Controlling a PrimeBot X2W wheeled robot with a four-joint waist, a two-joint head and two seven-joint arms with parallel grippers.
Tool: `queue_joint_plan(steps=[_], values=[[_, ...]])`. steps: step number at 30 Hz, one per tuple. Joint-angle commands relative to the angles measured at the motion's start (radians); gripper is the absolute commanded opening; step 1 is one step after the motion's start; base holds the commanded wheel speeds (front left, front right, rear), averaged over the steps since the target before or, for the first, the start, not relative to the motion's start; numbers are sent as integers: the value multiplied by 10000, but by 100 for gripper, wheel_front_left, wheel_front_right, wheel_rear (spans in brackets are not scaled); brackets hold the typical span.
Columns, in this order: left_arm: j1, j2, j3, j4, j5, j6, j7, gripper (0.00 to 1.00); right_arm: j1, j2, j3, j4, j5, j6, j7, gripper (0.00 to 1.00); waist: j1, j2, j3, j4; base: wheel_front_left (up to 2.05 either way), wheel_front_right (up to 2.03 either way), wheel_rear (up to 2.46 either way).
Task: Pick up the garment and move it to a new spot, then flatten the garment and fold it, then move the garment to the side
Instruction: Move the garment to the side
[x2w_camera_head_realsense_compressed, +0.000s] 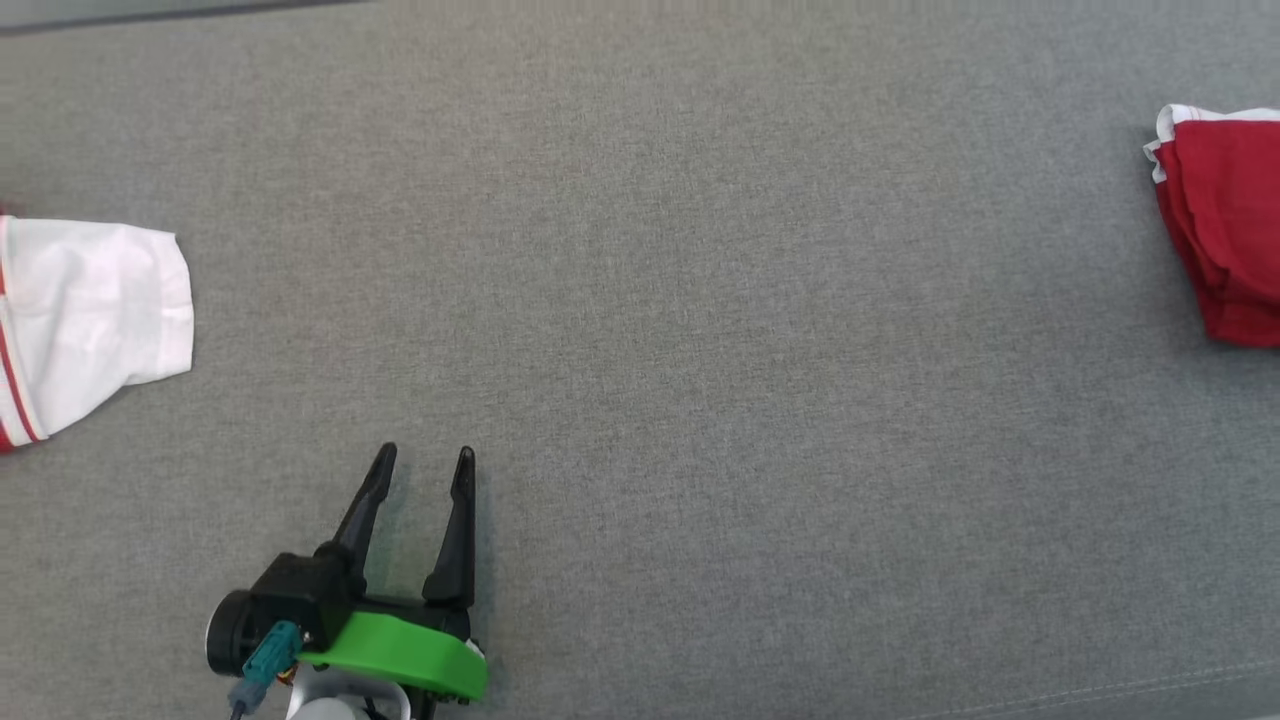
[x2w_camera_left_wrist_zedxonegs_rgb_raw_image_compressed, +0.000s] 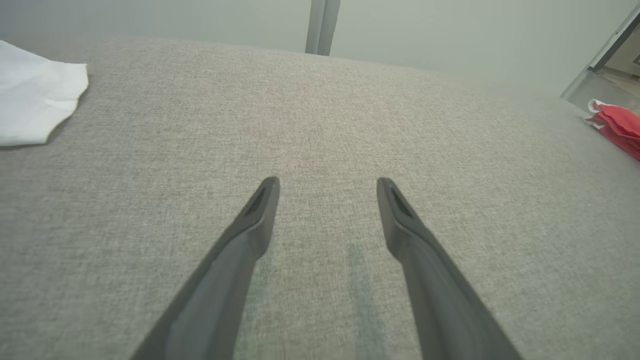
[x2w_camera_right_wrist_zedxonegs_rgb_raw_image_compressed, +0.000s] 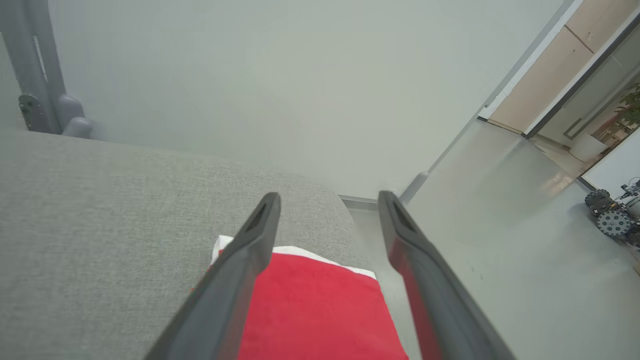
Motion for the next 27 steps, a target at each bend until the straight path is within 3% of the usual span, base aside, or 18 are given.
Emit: queue_joint_plan(steps=[1,5,13,19,27], values=[[303,11,24,-81,-221,93,-3,100,645,368,0,-608,-30,-17,-300,100,0,31,-815,100,0,0,0],[792,14,69,-136,-592,250,-3,100,2263,1368,430,-2217,182,-16,-629,100,0,31,-1539,242,0,0,0],[1108,13,337,-195,-700,377,-3,100,6091,2386,1547,-5728,1125,-16,-698,100,0,31,-2202,776,0,0,0],[1198,11,614,-114,-670,354,-3,100,7835,2978,1780,-6845,1512,-17,-702,100,0,31,-2417,1005,0,0,0],[1629,7,889,179,-484,223,-3,100,9223,4174,871,-7065,1024,-16,-704,100,0,31,-2924,964,0,0,0]])
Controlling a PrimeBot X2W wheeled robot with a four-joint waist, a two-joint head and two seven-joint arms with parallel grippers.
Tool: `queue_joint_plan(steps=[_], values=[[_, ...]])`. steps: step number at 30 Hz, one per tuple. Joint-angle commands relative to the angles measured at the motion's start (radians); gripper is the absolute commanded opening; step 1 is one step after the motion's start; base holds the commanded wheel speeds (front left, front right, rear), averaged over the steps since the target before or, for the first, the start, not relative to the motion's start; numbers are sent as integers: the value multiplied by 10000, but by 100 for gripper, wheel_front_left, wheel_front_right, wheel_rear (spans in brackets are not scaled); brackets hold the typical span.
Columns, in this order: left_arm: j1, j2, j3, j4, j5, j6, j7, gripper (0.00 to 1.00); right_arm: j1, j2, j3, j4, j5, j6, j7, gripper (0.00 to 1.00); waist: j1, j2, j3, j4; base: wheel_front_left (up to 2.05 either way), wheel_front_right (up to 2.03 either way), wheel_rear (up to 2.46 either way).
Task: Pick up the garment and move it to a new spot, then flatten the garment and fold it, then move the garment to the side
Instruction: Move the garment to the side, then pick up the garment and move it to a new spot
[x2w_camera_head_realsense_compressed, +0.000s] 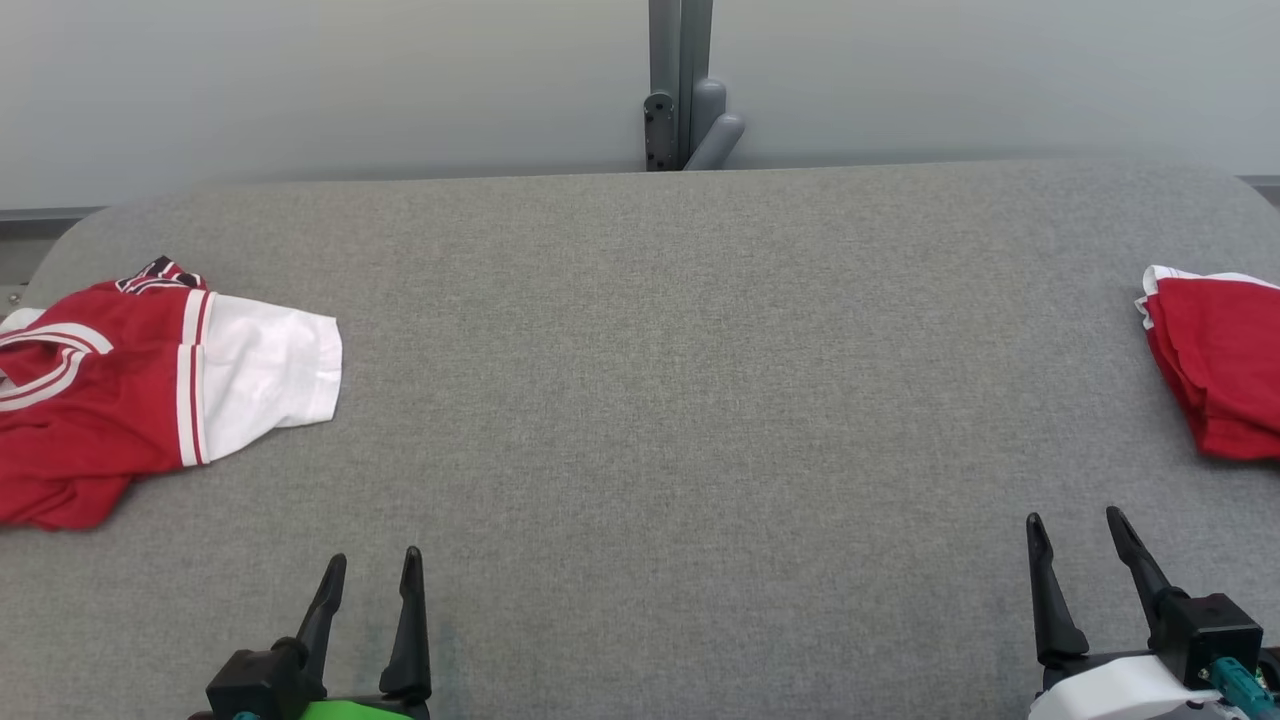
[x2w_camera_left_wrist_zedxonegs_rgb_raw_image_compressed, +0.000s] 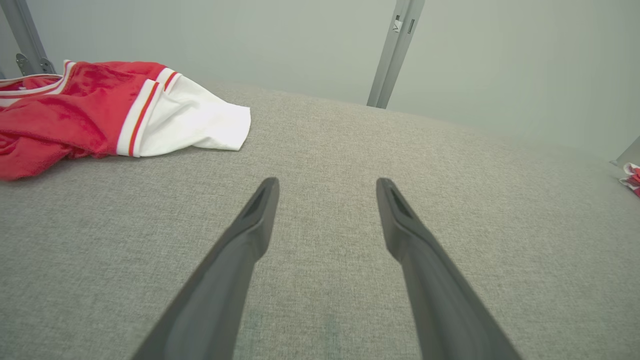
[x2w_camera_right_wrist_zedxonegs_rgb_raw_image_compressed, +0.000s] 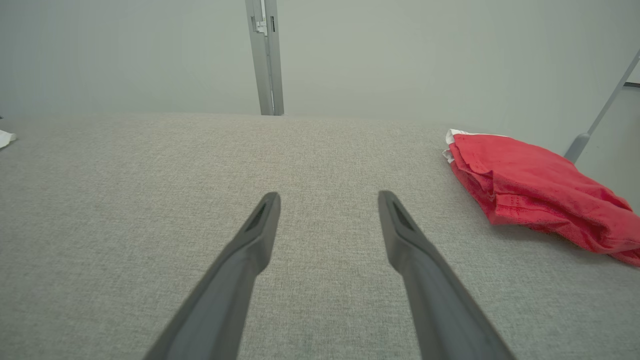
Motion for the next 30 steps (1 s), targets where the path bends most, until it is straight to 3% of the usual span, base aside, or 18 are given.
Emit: queue_joint_plan(steps=[1,21,30], values=[[131,19,17,52,91,-60,-3,100,135,75,-32,54,-82,-14,-27,100,0,31,-163,-49,0,0,0],[259,19,-163,313,59,-187,-3,100,182,157,14,218,37,-14,-28,100,0,31,-459,-51,0,0,0],[279,20,-157,299,-9,-22,-2,100,345,156,353,31,-84,-14,-28,100,0,31,-612,1094,0,0,0]])
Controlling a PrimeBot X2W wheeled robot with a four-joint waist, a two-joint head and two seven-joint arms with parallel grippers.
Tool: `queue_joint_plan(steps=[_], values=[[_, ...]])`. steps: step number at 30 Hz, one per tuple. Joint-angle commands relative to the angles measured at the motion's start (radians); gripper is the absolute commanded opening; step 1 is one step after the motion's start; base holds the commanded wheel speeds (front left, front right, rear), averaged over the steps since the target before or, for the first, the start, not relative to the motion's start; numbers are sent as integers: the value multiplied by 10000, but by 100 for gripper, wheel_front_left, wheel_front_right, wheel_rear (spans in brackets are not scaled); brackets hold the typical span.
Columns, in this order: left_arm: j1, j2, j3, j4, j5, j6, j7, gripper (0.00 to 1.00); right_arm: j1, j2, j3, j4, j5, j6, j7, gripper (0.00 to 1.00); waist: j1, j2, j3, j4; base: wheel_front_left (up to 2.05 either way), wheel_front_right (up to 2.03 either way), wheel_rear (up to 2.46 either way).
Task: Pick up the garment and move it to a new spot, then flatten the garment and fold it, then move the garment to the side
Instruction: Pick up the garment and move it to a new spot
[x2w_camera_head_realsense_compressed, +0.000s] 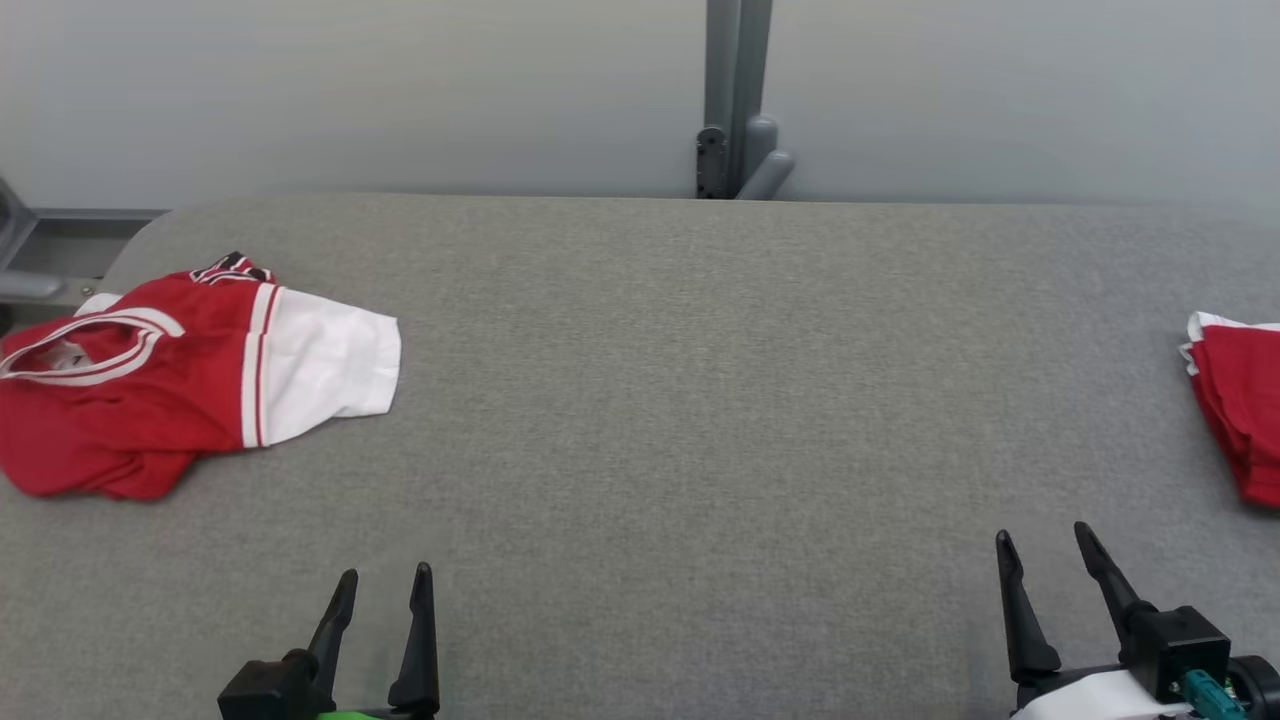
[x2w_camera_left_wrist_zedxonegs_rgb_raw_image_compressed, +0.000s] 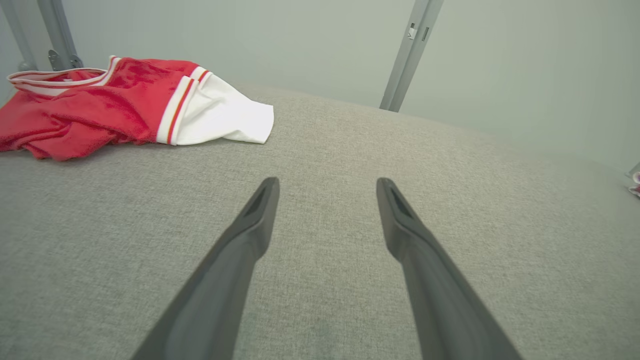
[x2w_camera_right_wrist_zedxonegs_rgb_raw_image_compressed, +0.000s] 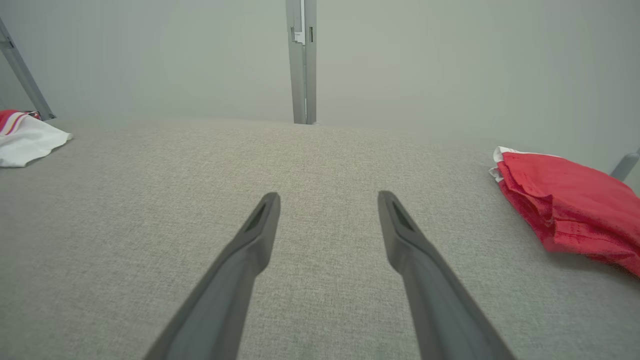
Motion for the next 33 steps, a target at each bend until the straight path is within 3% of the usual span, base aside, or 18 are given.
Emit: queue_joint_plan(steps=[1,8,14,19,24,29,33], values=[[113,22,3,16,9,47,-2,100,84,-18,15,-54,-43,-14,-27,100,0,31,-108,659,0,0,0],[436,27,201,25,-70,138,-2,100,41,-16,917,111,23,-14,-28,100,0,31,-317,2372,0,0,0],[789,24,650,-75,-136,220,-2,100,-19,-25,1841,300,311,-14,-27,100,0,31,-488,3164,0,0,0],[702,22,796,-168,-397,204,-2,100,79,-28,2190,292,386,-14,-27,100,0,31,-357,3203,0,0,0],[-453,24,799,58,-1019,311,-2,100,-229,-208,2322,257,-18,-14,-27,100,0,31,614,2935,0,0,0],[-2862,16,646,1063,-1428,402,-1,100,-996,-912,2280,-90,-170,-14,-27,100,0,31,2430,2645,0,0,0],[-5304,79,487,2882,-1435,254,2,100,-1908,-1586,2406,-581,-201,-14,-27,100,0,31,4073,2309,0,0,0]])
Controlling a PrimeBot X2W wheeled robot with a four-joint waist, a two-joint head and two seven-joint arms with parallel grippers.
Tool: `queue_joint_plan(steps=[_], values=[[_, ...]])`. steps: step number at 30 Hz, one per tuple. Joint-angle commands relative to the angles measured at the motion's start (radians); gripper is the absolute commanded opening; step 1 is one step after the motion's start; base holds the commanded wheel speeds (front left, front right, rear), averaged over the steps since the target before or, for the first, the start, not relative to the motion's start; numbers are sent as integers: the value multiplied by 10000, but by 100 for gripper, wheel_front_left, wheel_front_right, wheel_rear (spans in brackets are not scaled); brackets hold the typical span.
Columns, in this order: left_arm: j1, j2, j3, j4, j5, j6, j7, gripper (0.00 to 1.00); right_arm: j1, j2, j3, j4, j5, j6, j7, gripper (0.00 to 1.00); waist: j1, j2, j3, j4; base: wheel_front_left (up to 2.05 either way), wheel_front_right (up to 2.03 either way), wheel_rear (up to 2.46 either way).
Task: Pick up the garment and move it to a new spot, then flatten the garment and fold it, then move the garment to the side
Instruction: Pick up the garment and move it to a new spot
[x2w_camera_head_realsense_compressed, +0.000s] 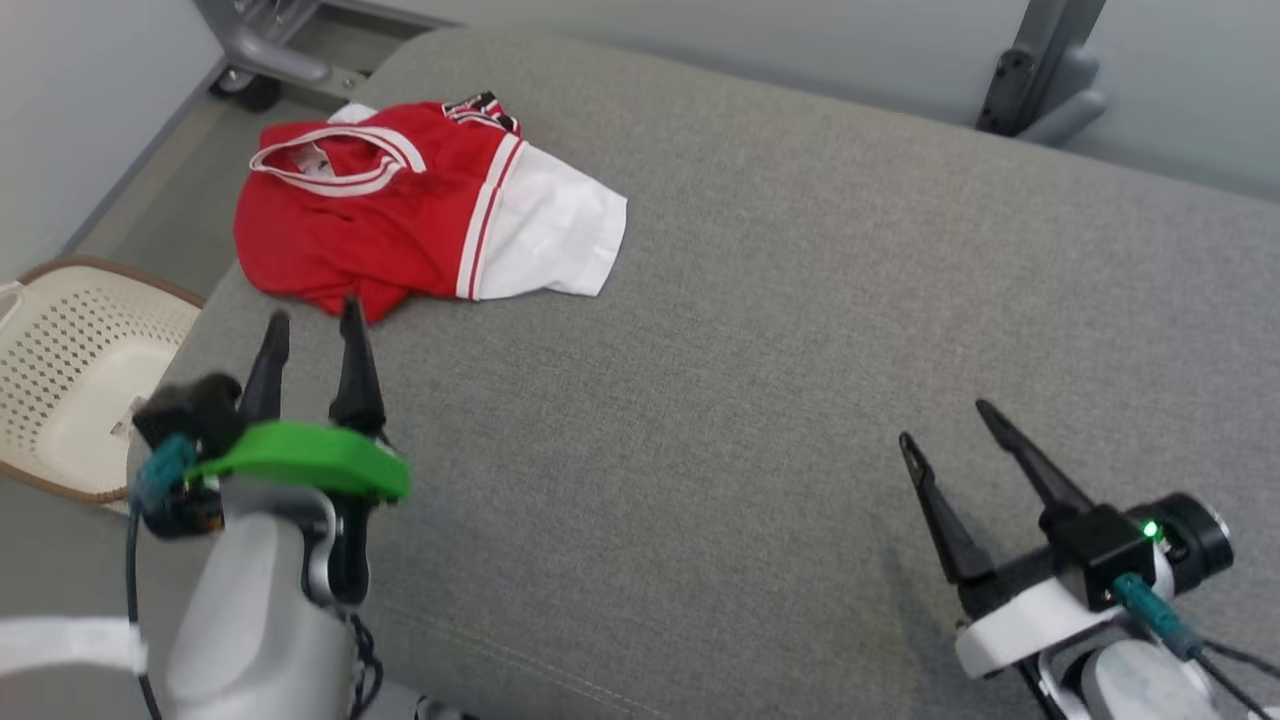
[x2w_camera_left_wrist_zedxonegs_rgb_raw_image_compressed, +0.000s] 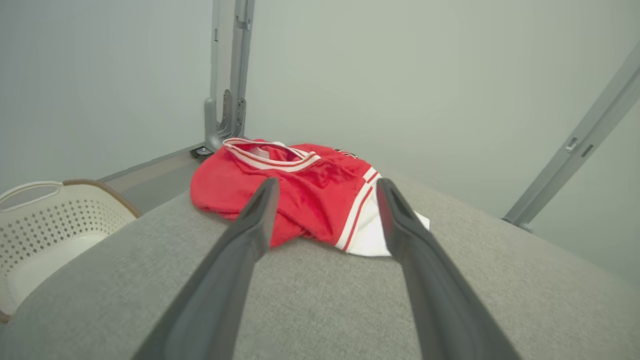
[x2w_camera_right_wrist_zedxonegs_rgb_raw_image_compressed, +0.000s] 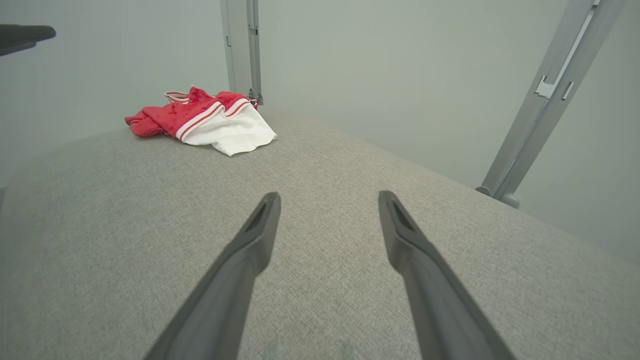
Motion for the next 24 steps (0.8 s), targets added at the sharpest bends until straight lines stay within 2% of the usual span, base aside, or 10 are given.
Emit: queue_joint_plan(steps=[1,5,10,17,21,23,24], values=[[-1332,125,-69,854,48,-123,12,100,-616,-366,27,-275,-6,-14,-27,100,0,31,3166,-1116,0,0,0],[-3516,176,45,2771,-345,-347,21,100,-1151,-878,88,-700,-47,-14,-27,100,0,31,4248,-1305,0,0,0],[-5138,474,423,4839,-1019,-513,27,100,-1517,-1284,472,-1224,-26,-14,-27,100,0,31,4878,-1773,0,0,0],[-5782,768,859,6775,-1634,-558,90,100,-1319,-1323,465,-1735,-59,-14,-27,100,0,31,4879,-2249,0,0,0],[-5745,782,1062,7398,-1952,-594,136,100,-1041,-1256,322,-1933,-46,-14,-27,100,0,31,4670,-2414,0,0,0],[-5617,712,930,7557,-1944,-620,164,17,-888,-1217,229,-1945,-25,-14,-27,100,0,31,4495,-2427,0,0,0],[-5556,668,849,7601,-1936,-631,183,0,-814,-1195,202,-1925,-18,-14,-27,100,0,31,4397,-2425,0,0,0]])
